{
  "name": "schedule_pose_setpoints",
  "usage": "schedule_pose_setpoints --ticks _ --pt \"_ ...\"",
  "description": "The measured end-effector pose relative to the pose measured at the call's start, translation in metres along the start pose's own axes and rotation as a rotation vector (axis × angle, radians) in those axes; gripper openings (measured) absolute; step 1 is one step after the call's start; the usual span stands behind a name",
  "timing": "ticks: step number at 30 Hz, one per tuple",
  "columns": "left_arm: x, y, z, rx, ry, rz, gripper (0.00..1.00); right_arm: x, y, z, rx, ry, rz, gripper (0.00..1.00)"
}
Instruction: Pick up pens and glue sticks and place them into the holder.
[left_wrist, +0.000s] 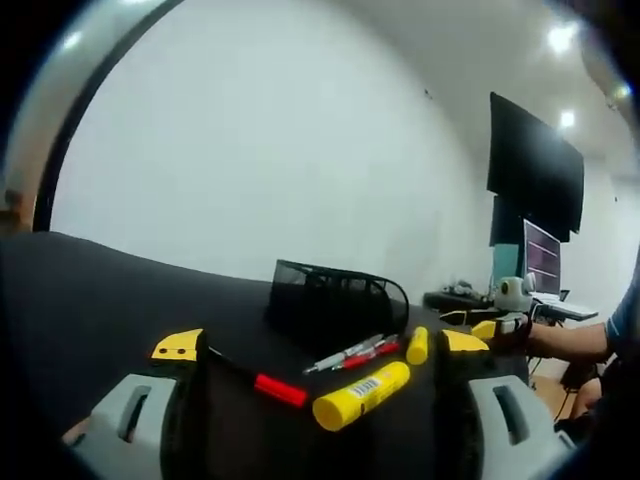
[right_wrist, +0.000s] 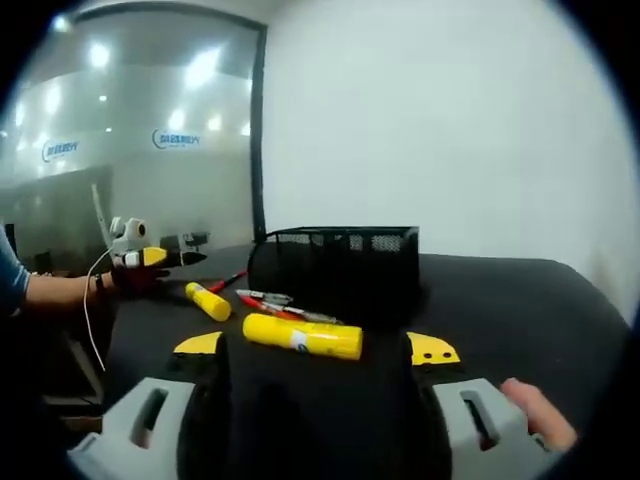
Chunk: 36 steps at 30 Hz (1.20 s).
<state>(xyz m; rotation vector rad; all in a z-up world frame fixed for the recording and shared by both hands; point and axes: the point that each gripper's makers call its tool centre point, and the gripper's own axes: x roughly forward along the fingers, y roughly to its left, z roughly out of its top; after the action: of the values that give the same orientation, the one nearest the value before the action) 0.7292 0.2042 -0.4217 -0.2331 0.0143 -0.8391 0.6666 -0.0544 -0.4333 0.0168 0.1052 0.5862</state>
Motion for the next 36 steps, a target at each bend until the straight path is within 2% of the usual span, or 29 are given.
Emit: schedule_pose_setpoints --ticks 4,8,14,18,22,27,36 --pt "-0.001 0.0 0.002 -0.011 -0.009 -0.004 0.9 0.013 0.017 0.017 -0.026 0.0 0.041 0.58" --pt "-0.003 0.0 0.006 -0.025 -0.028 -0.008 0.9 0.029 0.037 0.035 -0.03 0.007 0.099 0.51" --pt "-0.003 0.003 0.005 -0.005 -0.025 0.01 0.91 0.06 0.058 0.051 -0.046 0.109 0.137 0.3" --pt "-0.002 0.003 0.001 0.004 -0.008 0.009 0.91 0.084 0.078 0.064 -0.049 0.165 0.209 0.3" --pt "-0.002 0.005 0.0 -0.002 -0.003 0.014 0.9 0.101 0.087 0.066 -0.085 0.22 0.233 0.3" --pt "0.0 0.009 0.0 -0.006 0.002 0.016 0.9 0.119 0.09 0.069 -0.097 0.267 0.251 0.29" --pt "-0.001 0.008 0.001 0.008 -0.002 0.012 0.9 0.148 0.097 0.074 -0.065 0.349 0.277 0.28"
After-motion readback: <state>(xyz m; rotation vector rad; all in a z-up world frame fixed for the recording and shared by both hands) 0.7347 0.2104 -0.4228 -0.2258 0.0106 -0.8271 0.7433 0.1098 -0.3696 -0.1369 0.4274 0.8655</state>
